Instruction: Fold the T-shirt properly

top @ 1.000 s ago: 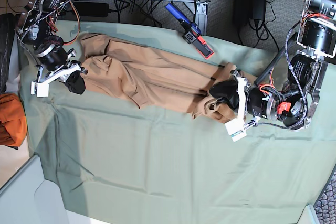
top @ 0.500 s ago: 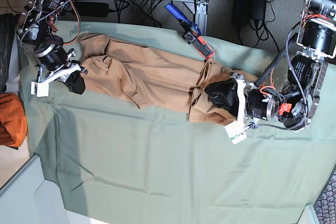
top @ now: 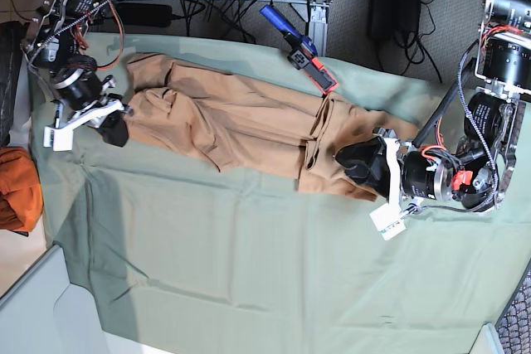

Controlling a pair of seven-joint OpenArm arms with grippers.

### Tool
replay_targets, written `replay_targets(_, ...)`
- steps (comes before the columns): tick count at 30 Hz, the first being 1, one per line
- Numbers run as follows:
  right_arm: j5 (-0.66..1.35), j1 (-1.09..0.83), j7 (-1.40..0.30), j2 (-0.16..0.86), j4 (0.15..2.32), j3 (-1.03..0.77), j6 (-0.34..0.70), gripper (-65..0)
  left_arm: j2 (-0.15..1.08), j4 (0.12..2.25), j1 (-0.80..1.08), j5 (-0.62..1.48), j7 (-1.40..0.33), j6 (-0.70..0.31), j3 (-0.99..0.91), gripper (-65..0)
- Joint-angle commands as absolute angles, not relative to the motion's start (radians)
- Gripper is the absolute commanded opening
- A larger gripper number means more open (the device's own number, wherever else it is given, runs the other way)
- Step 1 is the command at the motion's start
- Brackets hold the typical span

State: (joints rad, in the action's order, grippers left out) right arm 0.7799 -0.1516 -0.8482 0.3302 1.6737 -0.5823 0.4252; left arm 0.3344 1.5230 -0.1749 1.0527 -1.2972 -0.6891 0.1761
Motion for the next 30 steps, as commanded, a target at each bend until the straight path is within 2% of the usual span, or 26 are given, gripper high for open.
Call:
replay_targets(1,0.783,-0.143,-0.832,0.355,1.692,-0.612,0.546,-65.0,0.354,1.539,-0.196,1.073,-1.281,-0.698,0.168,-36.4)
replay_targets(9,0.773,-0.207,-0.854,0.439,1.629,-0.655,0.546,-65.0,0.385,1.539,-0.196,1.084,-1.274,-0.698,0.168,-36.4)
replay_targets(10,0.786,-0.215,-0.865,0.443,1.623,-0.655,0.546,-56.9,0.385,1.539,-0.196,1.093,-1.274,-0.698,0.168,-36.4)
replay_targets(12,0.811,-0.237,-0.874,0.443,1.621,-0.653,0.546,-36.2,0.385,1.539,-0.196,1.103,-1.274,-0.698,0.168,-36.4)
replay_targets(13,0.823,-0.249,-0.880,0.443,1.621,-0.648,0.546,-29.4,0.385,1.539,-0.196,1.107,-1.274,-0.698,0.168,-36.4)
replay_targets(14,0.836,-0.260,-0.891,0.443,1.621,-0.642,0.546,-26.1,0.385,1.539,-0.196,1.108,-1.274,-0.698,0.168,-36.4)
replay_targets(22,0.876,-0.278,-0.925,0.437,1.621,-0.574,0.546,-25.5,0.385,1.539,-0.196,1.106,-1.267,-0.698,0.168,-36.4)
replay_targets(30,0.890,-0.275,-0.921,0.386,1.621,-0.565,0.546,-25.5,0.385,1.539,-0.196,1.107,-1.267,-0.698,0.168,-36.4)
